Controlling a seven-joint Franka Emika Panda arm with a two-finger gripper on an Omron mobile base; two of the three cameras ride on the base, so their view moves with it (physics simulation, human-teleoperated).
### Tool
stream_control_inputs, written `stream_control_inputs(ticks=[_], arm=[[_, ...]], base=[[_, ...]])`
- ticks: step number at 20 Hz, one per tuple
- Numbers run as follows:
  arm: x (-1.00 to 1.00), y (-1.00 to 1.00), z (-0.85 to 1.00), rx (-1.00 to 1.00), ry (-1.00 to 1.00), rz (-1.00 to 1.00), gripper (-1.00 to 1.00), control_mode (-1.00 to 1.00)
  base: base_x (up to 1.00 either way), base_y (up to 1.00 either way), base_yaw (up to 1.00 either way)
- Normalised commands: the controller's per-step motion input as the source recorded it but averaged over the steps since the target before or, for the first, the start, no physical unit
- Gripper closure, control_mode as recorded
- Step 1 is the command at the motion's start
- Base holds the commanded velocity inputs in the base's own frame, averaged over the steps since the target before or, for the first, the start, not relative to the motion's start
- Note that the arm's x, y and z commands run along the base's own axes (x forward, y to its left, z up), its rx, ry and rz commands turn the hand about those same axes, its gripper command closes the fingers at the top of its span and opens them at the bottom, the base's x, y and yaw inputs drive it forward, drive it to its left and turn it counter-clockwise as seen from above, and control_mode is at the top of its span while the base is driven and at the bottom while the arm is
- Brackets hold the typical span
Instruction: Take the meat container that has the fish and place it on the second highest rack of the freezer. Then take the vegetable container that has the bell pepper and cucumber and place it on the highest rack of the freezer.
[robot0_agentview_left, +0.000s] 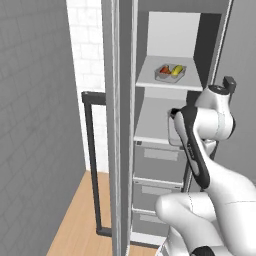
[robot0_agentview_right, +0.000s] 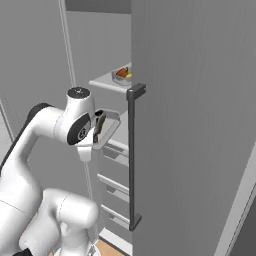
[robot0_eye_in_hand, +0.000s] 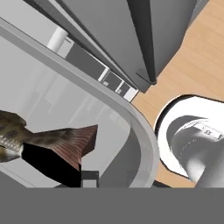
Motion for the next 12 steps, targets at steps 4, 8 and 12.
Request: stream_control_inputs(ticks=[4,8,12], arm=[[0.42,-0.13,-0.4,0.0,0.0,-0.03,1.0,-1.0],[0.51,-0.04,-0.52,0.0,0.06,-0.02,1.0,-1.0],[0.52,-0.05,-0.21,0.0,0.05,-0.05,1.0,-1.0]], base=[[0.0,0.0,0.0],[0.0,0.0,0.0],[0.0,0.0,0.0]])
